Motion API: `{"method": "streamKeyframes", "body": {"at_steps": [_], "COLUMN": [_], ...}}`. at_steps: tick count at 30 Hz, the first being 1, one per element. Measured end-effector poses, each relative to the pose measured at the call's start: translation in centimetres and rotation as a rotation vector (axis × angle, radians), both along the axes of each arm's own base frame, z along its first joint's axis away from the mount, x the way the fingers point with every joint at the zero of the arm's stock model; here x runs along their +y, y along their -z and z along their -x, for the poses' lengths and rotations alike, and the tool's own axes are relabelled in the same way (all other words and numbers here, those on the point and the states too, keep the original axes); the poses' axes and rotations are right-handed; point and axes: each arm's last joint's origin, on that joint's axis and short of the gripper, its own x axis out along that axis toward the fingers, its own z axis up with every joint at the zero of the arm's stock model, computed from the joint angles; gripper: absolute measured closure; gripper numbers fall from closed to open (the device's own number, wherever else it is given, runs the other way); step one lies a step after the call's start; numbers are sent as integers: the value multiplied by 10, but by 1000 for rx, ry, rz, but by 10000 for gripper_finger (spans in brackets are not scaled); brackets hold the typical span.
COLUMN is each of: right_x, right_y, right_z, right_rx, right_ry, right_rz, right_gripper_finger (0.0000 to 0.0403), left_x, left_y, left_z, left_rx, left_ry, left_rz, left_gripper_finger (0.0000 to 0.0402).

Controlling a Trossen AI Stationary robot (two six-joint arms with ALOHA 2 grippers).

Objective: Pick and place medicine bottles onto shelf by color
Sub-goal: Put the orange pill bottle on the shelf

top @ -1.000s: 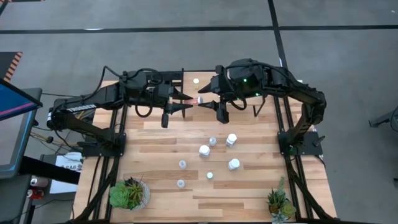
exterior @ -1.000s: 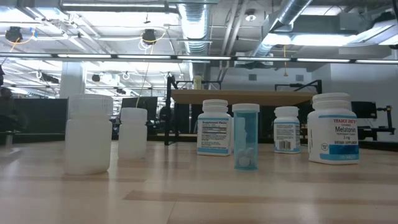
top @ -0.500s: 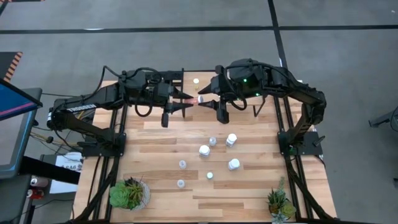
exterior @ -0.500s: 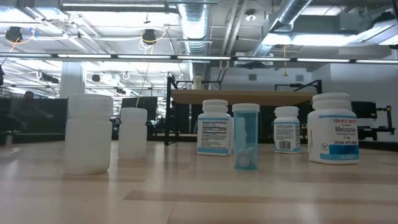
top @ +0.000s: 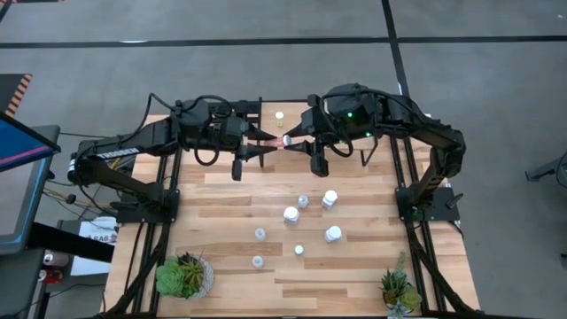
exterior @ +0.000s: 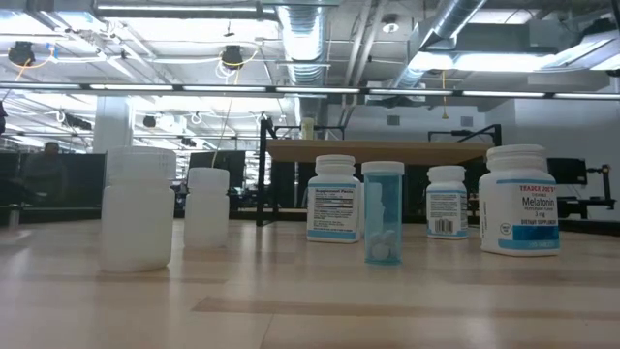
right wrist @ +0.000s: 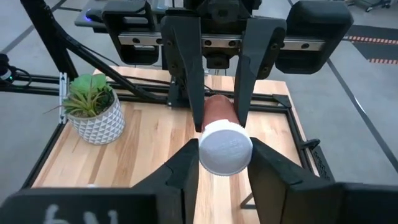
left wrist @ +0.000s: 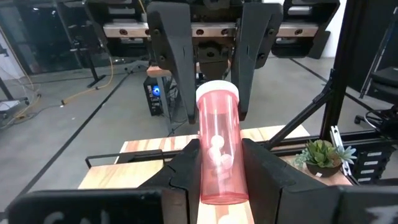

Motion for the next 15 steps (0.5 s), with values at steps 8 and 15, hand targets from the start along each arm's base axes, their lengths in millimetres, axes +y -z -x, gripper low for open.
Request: {"method": "streamKeyframes", "body": {"at_steps": [8,15], "right_x": [0,0], "right_y": [0,-1], "right_z": [0,-1], "right_rx": [-5,-13], "right_ry": [-4,-5], "right_rz": [-2,-1], "right_gripper_finger": [255,246], "left_x": [0,0], "left_y": [1,-1], "left_z": [-1,-2], "left_rx": [-1,-17], "left_ry": [4,4], "left_rz": [1,1], "left_gripper_finger": [324,324]}}
